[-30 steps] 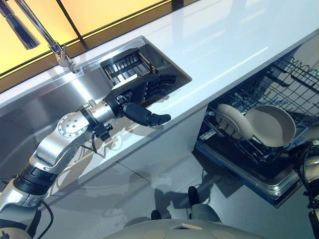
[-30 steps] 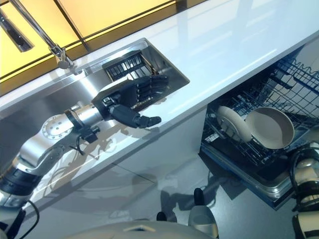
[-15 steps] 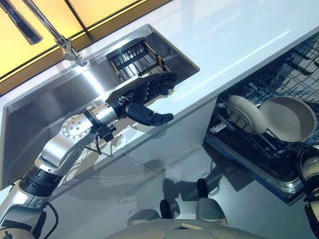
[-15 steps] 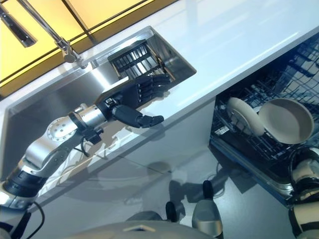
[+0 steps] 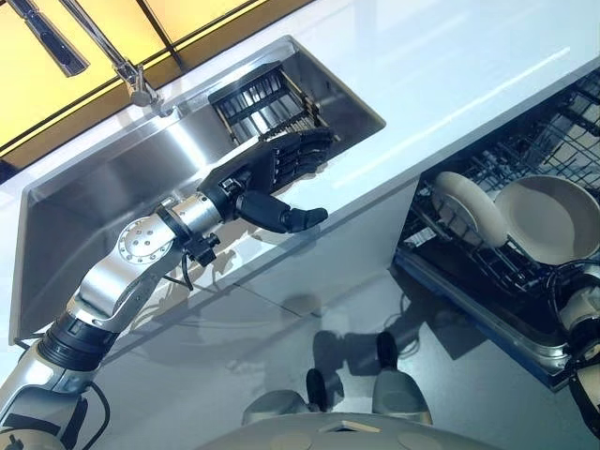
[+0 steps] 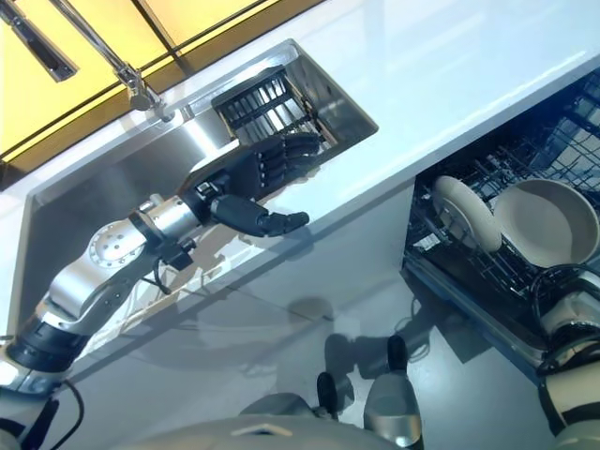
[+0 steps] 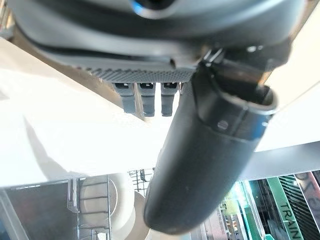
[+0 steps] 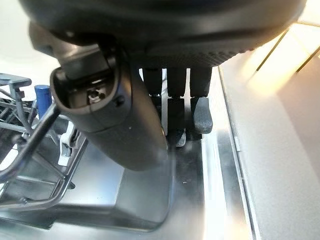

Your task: Pick up plates and place into dishwasher.

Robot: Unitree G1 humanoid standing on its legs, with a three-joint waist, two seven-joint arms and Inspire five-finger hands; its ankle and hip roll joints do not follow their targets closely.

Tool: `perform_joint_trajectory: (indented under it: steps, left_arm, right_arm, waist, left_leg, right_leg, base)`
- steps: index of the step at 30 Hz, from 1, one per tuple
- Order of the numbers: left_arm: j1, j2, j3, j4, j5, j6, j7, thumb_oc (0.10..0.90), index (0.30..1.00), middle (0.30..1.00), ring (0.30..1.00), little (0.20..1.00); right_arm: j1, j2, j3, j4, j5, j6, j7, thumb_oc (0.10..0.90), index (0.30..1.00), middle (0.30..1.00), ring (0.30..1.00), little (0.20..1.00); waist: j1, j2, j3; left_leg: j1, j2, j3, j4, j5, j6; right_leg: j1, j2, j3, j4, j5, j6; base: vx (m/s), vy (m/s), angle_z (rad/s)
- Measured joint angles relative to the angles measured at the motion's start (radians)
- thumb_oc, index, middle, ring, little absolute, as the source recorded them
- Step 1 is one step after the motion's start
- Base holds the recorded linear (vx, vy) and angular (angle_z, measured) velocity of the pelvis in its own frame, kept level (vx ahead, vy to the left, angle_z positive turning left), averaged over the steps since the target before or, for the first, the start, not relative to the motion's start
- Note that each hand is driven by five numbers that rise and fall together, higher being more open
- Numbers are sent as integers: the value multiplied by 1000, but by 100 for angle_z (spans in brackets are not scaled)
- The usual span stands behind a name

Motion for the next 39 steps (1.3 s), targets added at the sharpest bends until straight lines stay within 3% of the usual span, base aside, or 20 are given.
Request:
perform_joint_trajectory:
  steps: [6, 15, 17, 27, 39]
  left_arm:
    - [0, 0, 0, 1, 15, -4, -1, 800, 900, 900, 900, 900]
    - [0, -17, 1, 2, 26, -5, -2, 800, 900, 900, 900, 900]
    - [-1, -16, 2, 3, 26, -5, -2, 800, 900, 900, 900, 900]
    - [-10, -13, -1, 20, 25, -5, -3, 800, 900, 900, 900, 900]
    - [-84, 7, -10, 42, 24, -23, -5, 800, 900, 900, 900, 900]
  right_arm:
    - [-10, 8, -1, -85, 120, -15, -80, 100, 300, 300, 300, 200]
    - [-61, 17, -2, -154, 135, -65, -139, 100, 300, 300, 300, 200]
    - [-81, 17, -2, -150, 148, -81, -162, 100, 300, 300, 300, 200]
    - [-221, 17, 15, -128, 151, -128, -172, 100, 300, 300, 300, 200]
    - [-249, 17, 19, -93, 178, -136, -171, 100, 300, 300, 300, 200]
  waist:
    - [0, 2, 9]
    - [8, 7, 24]
    - [30, 7, 24]
    - [74, -3, 31]
    - [71, -23, 44]
  left_leg:
    - [-12, 1, -15, 0, 3, -2]
    - [-4, 3, -39, 0, 3, -2]
    - [-7, 2, -46, 0, 5, -3]
    - [-27, 0, -80, 1, 16, -4]
    - [-44, -5, -98, -1, 24, -2]
  right_leg:
    - [-14, 5, 0, 0, 2, -3]
    - [7, 6, -20, 0, 1, -3]
    - [7, 4, -25, 0, 1, -3]
    - [0, -2, -56, 0, 1, -3]
    - [-10, -9, -72, 1, 1, -2]
  base:
    - [7, -29, 0]
    - [50, -20, 7]
    - [15, -31, 9]
    - [-5, -30, 10]
    - [6, 1, 5]
